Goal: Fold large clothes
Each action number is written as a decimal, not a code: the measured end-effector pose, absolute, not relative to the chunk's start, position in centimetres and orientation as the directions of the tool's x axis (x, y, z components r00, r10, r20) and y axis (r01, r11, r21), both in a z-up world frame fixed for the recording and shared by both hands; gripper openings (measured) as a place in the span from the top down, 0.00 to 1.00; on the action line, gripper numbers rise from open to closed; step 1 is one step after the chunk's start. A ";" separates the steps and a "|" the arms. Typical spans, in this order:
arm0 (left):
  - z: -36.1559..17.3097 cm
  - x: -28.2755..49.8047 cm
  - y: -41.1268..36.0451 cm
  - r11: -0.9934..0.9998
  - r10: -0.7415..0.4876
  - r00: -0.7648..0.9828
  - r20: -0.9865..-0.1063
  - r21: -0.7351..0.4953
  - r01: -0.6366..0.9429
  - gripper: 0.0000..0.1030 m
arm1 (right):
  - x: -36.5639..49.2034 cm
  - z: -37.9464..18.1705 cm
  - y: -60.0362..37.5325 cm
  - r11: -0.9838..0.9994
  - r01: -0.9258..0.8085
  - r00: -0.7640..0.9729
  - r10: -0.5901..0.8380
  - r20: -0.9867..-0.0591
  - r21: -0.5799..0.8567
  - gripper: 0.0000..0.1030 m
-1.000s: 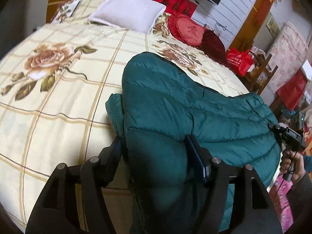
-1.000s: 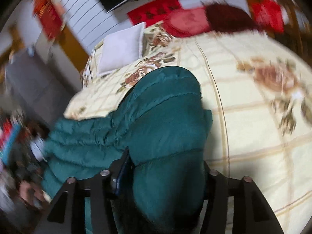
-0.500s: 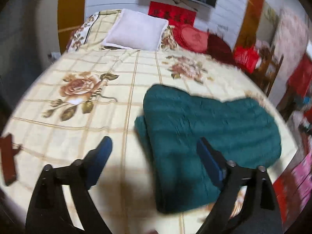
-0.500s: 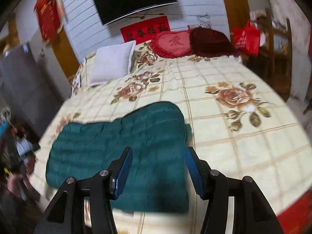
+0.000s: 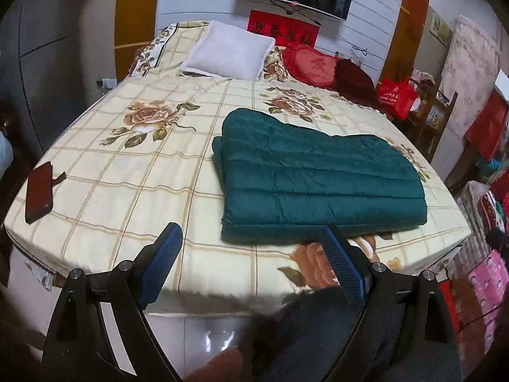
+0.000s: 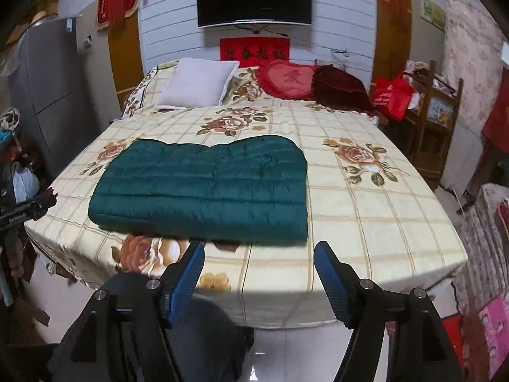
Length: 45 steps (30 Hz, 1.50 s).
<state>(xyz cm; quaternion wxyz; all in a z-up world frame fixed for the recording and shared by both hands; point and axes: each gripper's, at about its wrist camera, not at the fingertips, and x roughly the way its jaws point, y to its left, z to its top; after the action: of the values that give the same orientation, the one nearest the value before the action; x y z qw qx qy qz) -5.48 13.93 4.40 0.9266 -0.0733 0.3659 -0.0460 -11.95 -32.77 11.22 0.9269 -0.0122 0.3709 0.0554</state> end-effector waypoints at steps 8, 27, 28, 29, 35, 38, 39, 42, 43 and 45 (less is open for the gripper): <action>5.2 -6.7 11.7 0.995 -0.086 0.700 -0.709 -0.102 0.019 0.13 | -14.3 10.5 -33.7 0.998 -0.047 0.726 0.054 -0.686 0.029 0.30; 4.7 -6.9 7.8 0.998 -0.067 0.676 -0.734 -0.048 0.047 0.13 | -14.5 12.2 -32.1 0.997 -0.068 0.757 0.027 -0.653 -0.038 0.30; 4.6 -6.9 7.8 0.998 -0.068 0.675 -0.735 -0.047 0.049 0.13 | -14.5 12.3 -32.0 0.997 -0.070 0.757 0.030 -0.653 -0.036 0.30; 4.6 -6.8 7.8 0.998 -0.066 0.674 -0.735 -0.044 0.049 0.13 | -14.5 12.3 -31.9 0.997 -0.073 0.758 0.030 -0.651 -0.038 0.30; 4.5 -6.8 7.8 0.998 -0.068 0.673 -0.736 -0.050 0.046 0.13 | -14.7 12.0 -31.4 0.995 -0.081 0.756 0.025 -0.655 -0.055 0.30; 4.5 -6.8 7.8 0.998 -0.067 0.671 -0.739 -0.049 0.046 0.13 | -14.7 11.8 -31.4 0.995 -0.081 0.754 0.024 -0.657 -0.056 0.30; 4.5 -6.8 7.8 0.998 -0.070 0.670 -0.739 -0.050 0.048 0.13 | -14.7 11.7 -31.5 0.995 -0.081 0.751 0.026 -0.660 -0.053 0.30; 4.4 -6.7 7.9 0.997 -0.072 0.666 -0.742 -0.051 0.051 0.13 | -14.7 11.6 -31.6 0.996 -0.083 0.751 0.032 -0.660 -0.046 0.30; 4.3 -6.6 7.8 0.997 -0.075 0.664 -0.744 -0.053 0.053 0.13 | -14.7 11.6 -31.5 0.995 -0.083 0.750 0.033 -0.661 -0.045 0.30; 4.2 -6.7 7.7 0.997 -0.076 0.663 -0.745 -0.053 0.056 0.13 | -14.6 11.5 -31.4 0.995 -0.085 0.750 0.035 -0.660 -0.044 0.30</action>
<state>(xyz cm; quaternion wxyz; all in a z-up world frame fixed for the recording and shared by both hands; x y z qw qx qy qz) -6.67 7.69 4.16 0.9118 -0.0126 0.4088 -0.0362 -14.63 -31.36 11.54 0.9348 -0.0355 0.3519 0.0319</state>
